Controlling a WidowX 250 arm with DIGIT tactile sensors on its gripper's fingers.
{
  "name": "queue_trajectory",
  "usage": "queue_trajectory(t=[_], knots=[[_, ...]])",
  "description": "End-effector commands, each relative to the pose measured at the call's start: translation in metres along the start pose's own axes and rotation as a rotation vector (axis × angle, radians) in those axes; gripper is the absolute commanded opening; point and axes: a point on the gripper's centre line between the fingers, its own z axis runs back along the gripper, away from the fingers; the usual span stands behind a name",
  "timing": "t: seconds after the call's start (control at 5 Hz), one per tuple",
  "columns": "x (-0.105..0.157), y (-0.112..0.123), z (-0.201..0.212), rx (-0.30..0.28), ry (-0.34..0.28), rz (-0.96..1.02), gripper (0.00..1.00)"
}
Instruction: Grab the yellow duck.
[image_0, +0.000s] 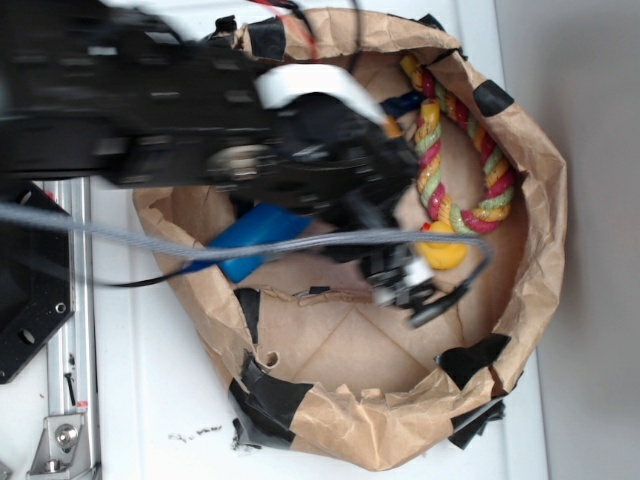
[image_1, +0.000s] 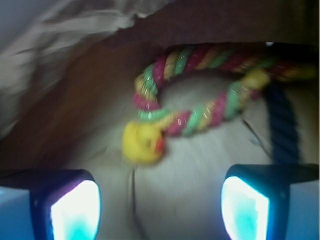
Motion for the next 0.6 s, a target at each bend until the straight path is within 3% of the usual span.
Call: queue_trajectory(t=[0.0,0.2,0.4], knots=[[0.030,-0.013,-0.037,-0.031,-0.020,-0.004,1.00],[0.021,-0.024,-0.061,-0.031,0.054,-0.010,1.00],[0.005,-0.026,-0.079,0.018,0.141,-0.021,0.91]])
